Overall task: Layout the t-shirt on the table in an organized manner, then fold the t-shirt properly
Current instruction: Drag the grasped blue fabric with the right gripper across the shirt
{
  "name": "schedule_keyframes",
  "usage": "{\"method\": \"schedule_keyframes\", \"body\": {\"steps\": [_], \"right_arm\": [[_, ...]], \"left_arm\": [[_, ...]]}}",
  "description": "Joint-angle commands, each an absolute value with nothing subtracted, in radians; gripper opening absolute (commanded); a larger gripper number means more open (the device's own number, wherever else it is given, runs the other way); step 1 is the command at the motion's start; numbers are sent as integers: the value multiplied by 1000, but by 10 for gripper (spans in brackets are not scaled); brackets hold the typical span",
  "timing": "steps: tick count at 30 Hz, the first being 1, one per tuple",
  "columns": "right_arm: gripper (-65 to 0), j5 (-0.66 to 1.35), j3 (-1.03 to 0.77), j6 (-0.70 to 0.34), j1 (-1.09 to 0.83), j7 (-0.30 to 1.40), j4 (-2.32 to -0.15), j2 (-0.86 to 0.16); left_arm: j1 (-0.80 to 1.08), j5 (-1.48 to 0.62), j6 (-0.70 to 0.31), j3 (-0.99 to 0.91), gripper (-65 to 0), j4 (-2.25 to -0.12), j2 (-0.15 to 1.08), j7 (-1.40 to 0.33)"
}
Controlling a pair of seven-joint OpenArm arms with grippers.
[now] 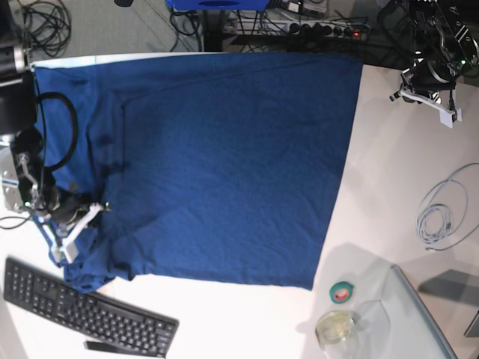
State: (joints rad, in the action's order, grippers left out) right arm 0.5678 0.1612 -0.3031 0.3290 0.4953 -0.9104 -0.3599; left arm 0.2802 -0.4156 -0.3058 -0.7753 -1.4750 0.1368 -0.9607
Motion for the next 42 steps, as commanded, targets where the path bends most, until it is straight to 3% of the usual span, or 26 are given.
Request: {"method": "schedule_keyframes", "body": {"steps": [1,8,23,42], "right_arm": [[-650,578,153,-305,343,486,-958,-372],[-650,573,18,-305,203,602,-1196,-334],[-650,573,10,-305,-62,700,-1558,-220],[-648,576,16,-309,-222,722,-1589,-165]], "left_arm": [[278,-420,-306,-780,-650,-1489,153,-949],[260,-418,-306,-780,-650,-1489,153,-949],[257,-418,-305,-782,-650,-1492,156,-949],[257,-418,-302,-783,-650,-1492,185,-949]]}}
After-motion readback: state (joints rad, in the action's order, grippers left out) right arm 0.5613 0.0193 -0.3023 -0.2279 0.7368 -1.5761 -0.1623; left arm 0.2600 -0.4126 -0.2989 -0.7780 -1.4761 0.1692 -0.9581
